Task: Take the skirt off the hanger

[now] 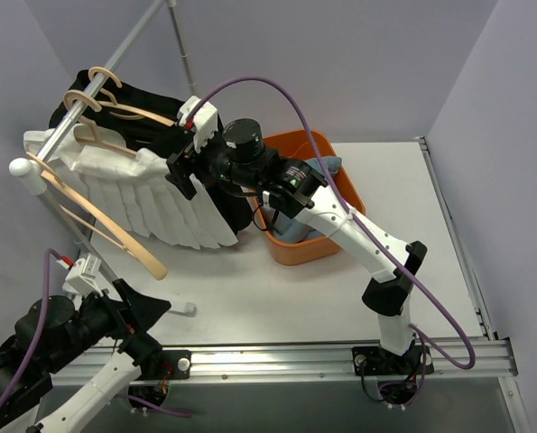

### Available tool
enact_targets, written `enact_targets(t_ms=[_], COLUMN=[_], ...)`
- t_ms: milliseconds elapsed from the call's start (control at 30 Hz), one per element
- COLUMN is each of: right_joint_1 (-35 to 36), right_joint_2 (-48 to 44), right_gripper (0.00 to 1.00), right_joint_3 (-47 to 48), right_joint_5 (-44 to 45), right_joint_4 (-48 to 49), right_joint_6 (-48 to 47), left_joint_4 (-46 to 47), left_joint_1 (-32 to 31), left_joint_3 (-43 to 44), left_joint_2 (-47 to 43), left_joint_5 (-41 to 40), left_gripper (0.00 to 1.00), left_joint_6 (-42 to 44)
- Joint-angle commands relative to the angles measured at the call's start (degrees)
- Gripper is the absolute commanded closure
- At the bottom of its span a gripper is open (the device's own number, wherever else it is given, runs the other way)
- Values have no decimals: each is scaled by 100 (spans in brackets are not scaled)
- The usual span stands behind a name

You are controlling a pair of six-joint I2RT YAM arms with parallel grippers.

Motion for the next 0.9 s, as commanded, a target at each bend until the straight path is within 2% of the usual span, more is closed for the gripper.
enact_targets(t_ms=[0,267,600,633,667,733,767,833,867], right_joint_1=[-6,-32,-50,-67,-85,-85,-85,-94,-94], right_joint_2=[-40,321,620,637,646,673,681,716,734], right_gripper=[14,14,25,27,37,46,54,62,70], right_joint_3=[10,142,116,116,116,124,133,212,264], right_joint_5=[-182,-393,-596,-604,-631,-640,-640,-727,-771], right_joint_4=[251,339,426,427,427,453,462,418,392], right_joint_6=[-78,-166,-113,-113,-113,-113,-122,-166,-192], left_joint_4=[23,93,-153,-153,-153,-153,-153,-170,-179], left_joint_1=[19,19,19,19,19,19,19,28,19], left_joint_3=[197,258,285,293,293,320,329,337,346], left_joint_2=[162,277,57,57,57,74,92,92,92], left_joint_5=[-24,-6,-138,-138,-147,-138,-129,-112,-112], left_gripper=[11,11,11,11,11,11,11,11,12], left_joint_6=[-35,9,-105,-114,-123,-132,-123,-114,-106])
